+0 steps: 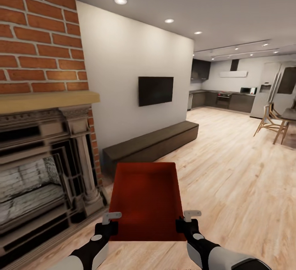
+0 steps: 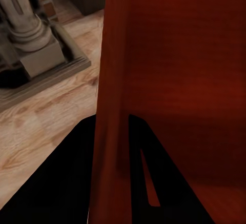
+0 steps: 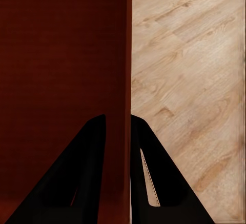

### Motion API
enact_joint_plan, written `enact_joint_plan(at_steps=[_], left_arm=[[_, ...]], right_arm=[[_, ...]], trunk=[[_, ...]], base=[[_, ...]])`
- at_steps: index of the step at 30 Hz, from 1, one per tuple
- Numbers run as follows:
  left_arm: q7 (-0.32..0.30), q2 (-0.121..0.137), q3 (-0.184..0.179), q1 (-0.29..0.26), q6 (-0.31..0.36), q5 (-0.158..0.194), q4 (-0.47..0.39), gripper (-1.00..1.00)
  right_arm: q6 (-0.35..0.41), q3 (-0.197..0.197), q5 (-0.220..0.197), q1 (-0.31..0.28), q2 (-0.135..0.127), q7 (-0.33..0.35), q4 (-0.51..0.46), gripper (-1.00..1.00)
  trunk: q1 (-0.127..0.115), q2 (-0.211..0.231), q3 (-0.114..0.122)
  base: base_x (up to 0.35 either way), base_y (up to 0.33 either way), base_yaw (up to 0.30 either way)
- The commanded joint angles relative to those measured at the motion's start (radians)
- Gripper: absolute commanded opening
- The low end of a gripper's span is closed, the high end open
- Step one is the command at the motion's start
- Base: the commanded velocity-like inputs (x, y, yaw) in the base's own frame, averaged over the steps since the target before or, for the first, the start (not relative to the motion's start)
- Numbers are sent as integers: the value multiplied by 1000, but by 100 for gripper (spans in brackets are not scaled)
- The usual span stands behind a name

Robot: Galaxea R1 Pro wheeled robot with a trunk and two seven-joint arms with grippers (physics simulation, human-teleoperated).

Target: Move the two storage containers from the living room to the garage. In the garage, place one container on the floor and stack the other container on top of it (either order is fine).

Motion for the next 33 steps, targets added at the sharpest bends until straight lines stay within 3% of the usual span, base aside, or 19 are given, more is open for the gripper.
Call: enact_joint_plan(at_steps=[1,33], left_arm=[[12,4,14,0,-5,15,8,-100],[12,4,14,0,-8,12,8,-100]], right_arm=[[-4,-44,-2,-2,1,-1,-2,-100],[-4,-44,-3,-2,1,0,-2,-100]], trunk=[[0,-1,-1],[0,-1,-1]], base=[[0,0,-283],[0,0,-285]])
